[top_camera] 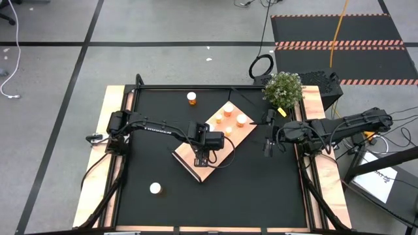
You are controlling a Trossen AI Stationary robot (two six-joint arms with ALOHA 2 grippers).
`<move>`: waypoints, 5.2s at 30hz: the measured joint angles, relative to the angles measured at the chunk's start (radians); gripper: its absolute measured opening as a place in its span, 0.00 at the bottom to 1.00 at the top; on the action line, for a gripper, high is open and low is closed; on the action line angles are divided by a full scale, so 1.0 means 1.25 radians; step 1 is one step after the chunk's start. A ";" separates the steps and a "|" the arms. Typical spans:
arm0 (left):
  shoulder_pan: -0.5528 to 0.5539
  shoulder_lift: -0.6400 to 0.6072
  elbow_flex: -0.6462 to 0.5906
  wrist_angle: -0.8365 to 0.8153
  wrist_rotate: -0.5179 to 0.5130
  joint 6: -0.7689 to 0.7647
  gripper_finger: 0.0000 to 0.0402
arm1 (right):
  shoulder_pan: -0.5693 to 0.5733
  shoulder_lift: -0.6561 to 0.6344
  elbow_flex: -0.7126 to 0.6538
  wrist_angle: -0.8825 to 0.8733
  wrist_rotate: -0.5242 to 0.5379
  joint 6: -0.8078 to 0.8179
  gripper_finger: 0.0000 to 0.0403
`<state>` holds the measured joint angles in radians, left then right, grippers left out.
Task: Pick and place medicine bottles onto shelf by color
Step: Align the small pill bottle with the other small pill bottle on the shelf, then put the large orange pill bottle on the shelf
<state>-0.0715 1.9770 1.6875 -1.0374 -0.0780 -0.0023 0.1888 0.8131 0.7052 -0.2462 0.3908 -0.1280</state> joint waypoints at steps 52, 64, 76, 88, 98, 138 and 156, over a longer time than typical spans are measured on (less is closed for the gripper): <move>0.148 -0.001 0.335 -0.200 -0.127 0.085 0.50 | -0.012 0.000 0.000 -0.003 0.002 -0.043 0.78; 0.349 -0.001 0.306 -0.197 0.006 0.163 0.64 | -0.124 0.000 0.000 0.021 0.003 -0.169 0.78; 0.497 -0.001 0.301 -0.188 0.008 0.105 0.93 | -0.243 0.000 0.000 0.061 -0.002 -0.334 0.78; 0.506 0.011 0.267 -0.178 -0.023 -0.012 0.97 | -0.321 0.000 0.000 0.143 -0.152 -0.336 0.78; 0.510 0.011 0.112 -0.089 -0.035 -0.090 0.97 | -0.359 0.000 0.000 0.140 -0.171 -0.286 0.78; 0.561 0.074 -0.002 0.083 -0.072 -0.113 0.97 | -0.376 0.148 0.000 0.224 -0.213 -0.302 0.78; 0.558 0.078 -0.001 0.079 -0.033 -0.098 0.54 | -0.376 0.148 0.000 0.205 -0.255 -0.304 0.78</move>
<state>0.6254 2.0743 1.6858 -0.9391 -0.1188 -0.1249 -0.2813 0.9980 0.7055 0.0106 0.0727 -0.5079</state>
